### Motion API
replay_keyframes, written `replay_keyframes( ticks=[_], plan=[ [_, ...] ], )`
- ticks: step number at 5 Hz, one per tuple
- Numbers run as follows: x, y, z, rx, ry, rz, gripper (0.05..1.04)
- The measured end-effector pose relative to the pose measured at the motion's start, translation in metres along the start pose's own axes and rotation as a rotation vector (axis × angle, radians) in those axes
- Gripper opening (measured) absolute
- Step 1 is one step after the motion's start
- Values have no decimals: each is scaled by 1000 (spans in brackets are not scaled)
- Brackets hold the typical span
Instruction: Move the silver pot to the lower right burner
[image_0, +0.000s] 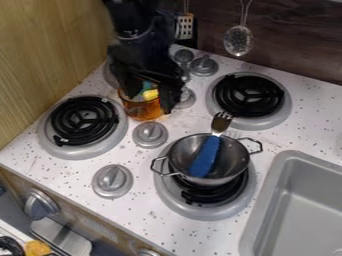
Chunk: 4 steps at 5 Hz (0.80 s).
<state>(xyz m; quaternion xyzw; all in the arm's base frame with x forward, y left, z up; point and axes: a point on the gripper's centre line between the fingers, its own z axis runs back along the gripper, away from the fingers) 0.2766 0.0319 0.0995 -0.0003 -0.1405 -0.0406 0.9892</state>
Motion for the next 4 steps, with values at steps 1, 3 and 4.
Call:
replay_keyframes(
  ticks=[1, 3, 4],
  plan=[
    [10, 4, 0, 15, -18, -27, 1001],
    [59, 15, -8, 13, -15, -137, 1001],
    [87, -5, -13, -2, -51, -182, 1001]
  ],
)
